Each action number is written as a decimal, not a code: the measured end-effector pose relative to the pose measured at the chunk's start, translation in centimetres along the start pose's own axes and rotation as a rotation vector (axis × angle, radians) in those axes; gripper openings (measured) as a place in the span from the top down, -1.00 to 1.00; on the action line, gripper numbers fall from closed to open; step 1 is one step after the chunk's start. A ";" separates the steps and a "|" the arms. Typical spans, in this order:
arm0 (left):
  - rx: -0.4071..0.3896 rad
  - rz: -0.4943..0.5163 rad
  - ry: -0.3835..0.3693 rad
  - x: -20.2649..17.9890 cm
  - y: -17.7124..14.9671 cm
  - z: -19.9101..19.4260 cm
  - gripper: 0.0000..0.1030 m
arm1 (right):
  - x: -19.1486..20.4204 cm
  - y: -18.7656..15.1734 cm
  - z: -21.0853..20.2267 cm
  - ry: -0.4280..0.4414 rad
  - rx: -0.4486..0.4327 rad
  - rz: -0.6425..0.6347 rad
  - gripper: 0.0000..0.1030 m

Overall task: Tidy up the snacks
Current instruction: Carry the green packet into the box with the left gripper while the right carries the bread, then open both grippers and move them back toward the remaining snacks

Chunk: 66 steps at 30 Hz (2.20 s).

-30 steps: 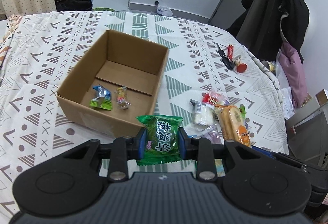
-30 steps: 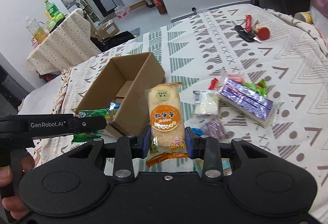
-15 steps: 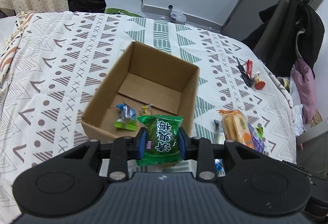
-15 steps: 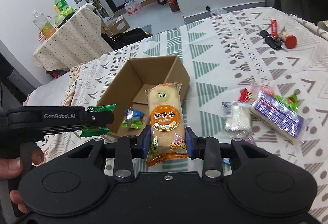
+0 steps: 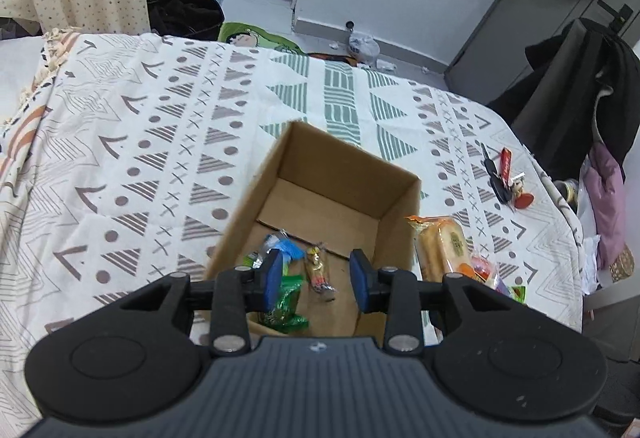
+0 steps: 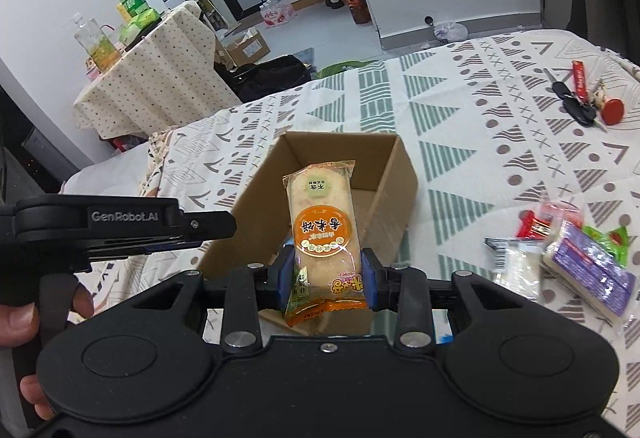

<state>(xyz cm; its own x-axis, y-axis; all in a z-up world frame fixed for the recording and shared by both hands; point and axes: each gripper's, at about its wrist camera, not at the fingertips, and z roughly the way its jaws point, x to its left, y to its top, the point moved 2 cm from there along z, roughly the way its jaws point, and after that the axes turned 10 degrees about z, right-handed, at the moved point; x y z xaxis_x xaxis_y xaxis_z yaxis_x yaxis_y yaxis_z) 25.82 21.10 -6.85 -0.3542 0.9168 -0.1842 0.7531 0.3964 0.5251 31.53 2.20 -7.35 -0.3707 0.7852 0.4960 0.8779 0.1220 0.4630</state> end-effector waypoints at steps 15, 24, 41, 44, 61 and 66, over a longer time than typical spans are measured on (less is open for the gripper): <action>0.027 0.000 -0.002 -0.6 -1.6 0.2 -0.57 | -2.7 -1.1 -1.8 -0.055 -0.024 0.070 -0.40; 0.023 0.037 -0.034 -4.1 -2.7 -0.4 -0.73 | -5.5 -1.7 -5.1 -0.096 -0.063 0.091 -0.61; 0.043 0.066 -0.076 -11.0 -5.8 0.2 -0.74 | -12.3 -3.4 -10.7 -0.170 -0.108 0.152 -0.72; 0.052 0.077 -0.084 -12.3 -6.5 0.5 -0.74 | -13.9 -3.8 -11.4 -0.184 -0.110 0.160 -0.72; 0.106 0.090 -0.077 -17.8 -9.6 2.6 -0.74 | -21.3 -5.5 -13.8 -0.177 -0.100 0.227 -0.71; 0.121 0.086 -0.053 -18.9 -10.6 4.2 -0.74 | -22.7 -5.5 -13.3 -0.167 -0.088 0.232 -0.70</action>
<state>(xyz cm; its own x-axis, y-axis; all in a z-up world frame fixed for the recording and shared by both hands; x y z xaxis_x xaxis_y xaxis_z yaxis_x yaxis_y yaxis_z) 26.85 -0.19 -12.39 -0.2584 0.9475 -0.1883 0.8417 0.3164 0.4376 31.14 -24.35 -11.40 -0.1016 0.8760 0.4714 0.9012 -0.1197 0.4166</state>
